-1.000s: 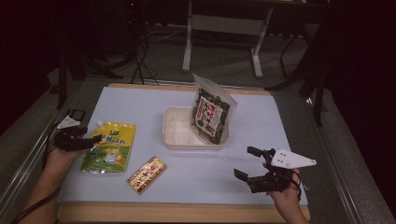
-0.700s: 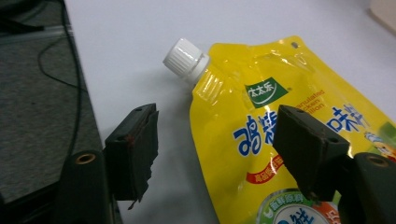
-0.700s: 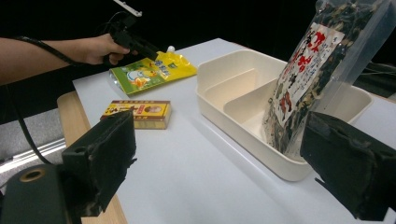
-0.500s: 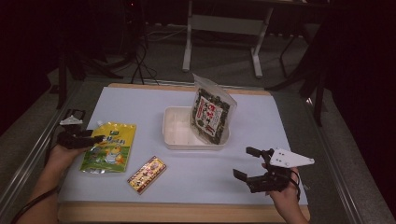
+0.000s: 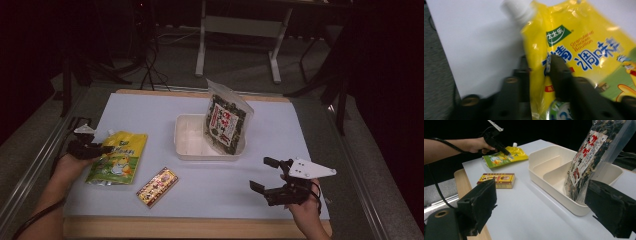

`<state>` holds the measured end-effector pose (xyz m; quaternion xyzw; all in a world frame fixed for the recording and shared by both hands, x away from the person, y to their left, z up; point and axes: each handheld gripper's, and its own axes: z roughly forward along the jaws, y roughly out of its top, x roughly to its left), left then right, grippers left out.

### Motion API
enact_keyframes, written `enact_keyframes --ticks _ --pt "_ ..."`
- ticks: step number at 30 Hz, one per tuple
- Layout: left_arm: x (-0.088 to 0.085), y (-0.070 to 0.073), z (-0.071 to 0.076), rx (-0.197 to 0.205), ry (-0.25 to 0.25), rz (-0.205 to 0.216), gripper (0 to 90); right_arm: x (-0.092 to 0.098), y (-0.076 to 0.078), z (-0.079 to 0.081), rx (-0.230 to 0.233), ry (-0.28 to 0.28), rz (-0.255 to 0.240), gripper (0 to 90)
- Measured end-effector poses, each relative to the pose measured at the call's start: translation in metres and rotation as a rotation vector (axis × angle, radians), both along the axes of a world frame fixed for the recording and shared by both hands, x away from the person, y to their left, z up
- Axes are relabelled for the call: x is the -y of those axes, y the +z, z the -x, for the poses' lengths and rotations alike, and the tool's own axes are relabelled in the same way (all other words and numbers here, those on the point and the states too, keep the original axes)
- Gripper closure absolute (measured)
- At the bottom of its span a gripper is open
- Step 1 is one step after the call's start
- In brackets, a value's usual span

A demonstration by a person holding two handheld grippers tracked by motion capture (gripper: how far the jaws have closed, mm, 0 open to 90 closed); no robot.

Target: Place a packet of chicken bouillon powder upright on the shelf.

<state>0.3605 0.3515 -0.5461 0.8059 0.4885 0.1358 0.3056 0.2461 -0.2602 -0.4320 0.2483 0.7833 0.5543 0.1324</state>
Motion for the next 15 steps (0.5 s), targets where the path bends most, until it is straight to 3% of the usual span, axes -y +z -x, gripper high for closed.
enact_keyframes --ticks 2,3,4,6,10,11,15 --pt "0.005 0.003 0.0 0.0 -0.005 -0.042 85.9 0.0 0.0 0.0 -0.002 0.001 -0.002 10.3" --pt "0.005 0.003 0.0 0.0 -0.005 -0.042 87.1 0.0 0.0 0.0 0.0 0.001 -0.003 10.3" --pt "0.009 0.005 0.001 0.002 -0.009 -0.075 88.2 0.0 0.0 0.0 0.0 0.002 -0.001 10.3" --pt "0.012 0.007 0.002 0.008 -0.009 -0.093 89.0 0.001 0.0 0.001 -0.001 0.002 -0.004 10.3" --pt "0.013 0.009 0.002 0.013 -0.005 -0.09 89.7 0.002 0.002 0.001 0.003 0.0 -0.012 10.3" --pt "0.015 0.015 0.005 0.043 -0.012 -0.087 89.8 0.003 0.003 0.001 0.008 0.0 -0.019 10.5" --pt "0.016 0.022 0.008 0.06 -0.01 -0.072 89.8 0.004 0.005 0.002 0.01 0.002 -0.033 10.5"
